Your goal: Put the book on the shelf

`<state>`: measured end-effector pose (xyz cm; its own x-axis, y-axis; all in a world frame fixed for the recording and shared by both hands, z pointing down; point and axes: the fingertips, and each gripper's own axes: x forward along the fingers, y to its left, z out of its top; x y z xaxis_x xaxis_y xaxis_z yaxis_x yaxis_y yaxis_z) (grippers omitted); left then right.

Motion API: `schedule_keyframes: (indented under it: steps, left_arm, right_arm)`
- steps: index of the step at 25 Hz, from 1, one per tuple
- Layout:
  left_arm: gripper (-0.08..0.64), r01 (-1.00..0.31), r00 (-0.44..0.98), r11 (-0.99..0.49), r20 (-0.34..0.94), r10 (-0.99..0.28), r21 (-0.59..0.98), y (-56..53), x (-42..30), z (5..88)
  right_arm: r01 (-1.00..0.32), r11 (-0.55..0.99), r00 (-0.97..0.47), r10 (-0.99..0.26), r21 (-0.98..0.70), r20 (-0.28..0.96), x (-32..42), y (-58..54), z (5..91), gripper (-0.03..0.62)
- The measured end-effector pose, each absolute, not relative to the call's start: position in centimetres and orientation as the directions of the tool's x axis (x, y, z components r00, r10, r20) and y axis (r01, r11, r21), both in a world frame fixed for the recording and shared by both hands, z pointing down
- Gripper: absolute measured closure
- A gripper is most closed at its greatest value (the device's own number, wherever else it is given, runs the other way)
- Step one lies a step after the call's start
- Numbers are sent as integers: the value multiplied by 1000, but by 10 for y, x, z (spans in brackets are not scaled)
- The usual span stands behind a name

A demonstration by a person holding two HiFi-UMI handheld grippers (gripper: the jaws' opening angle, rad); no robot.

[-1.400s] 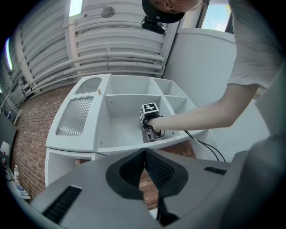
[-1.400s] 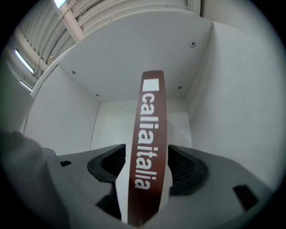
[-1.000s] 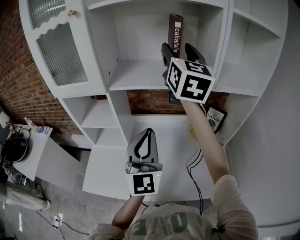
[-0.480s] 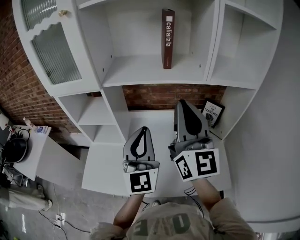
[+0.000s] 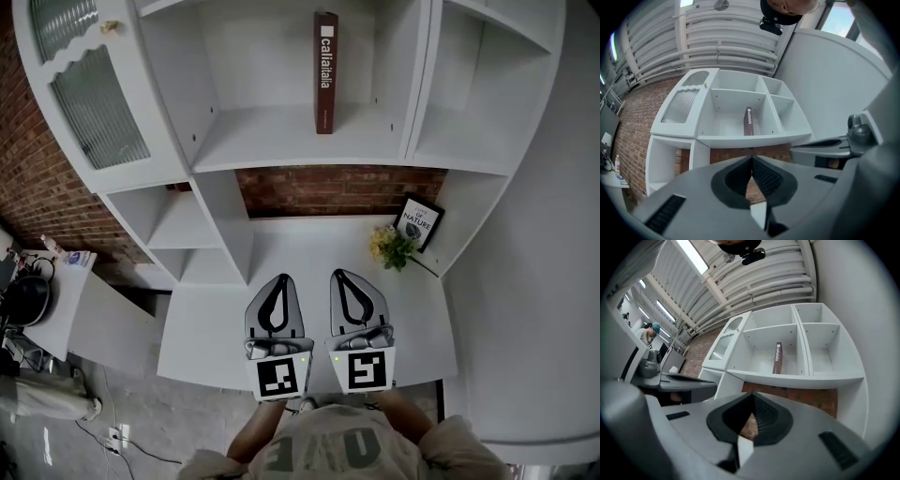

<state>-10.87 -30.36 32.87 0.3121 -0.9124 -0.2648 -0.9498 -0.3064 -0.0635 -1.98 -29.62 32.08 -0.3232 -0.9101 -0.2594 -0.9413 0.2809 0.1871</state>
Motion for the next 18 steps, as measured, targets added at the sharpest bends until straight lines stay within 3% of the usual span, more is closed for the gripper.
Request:
schedule_keyframes:
  steps: [9,18]
  left_arm:
    - [546,-949,315,-311,-266,-911,-59,-300,-102,330]
    - [546,-948,315,-313,-274,-909,-55,-295,-99,326]
  right_arm:
    - [-943,312,-328,-933,117,-149,-4,-308,342,578]
    - [-943,232,-284,-935,240,-212,2,-300,322,578]
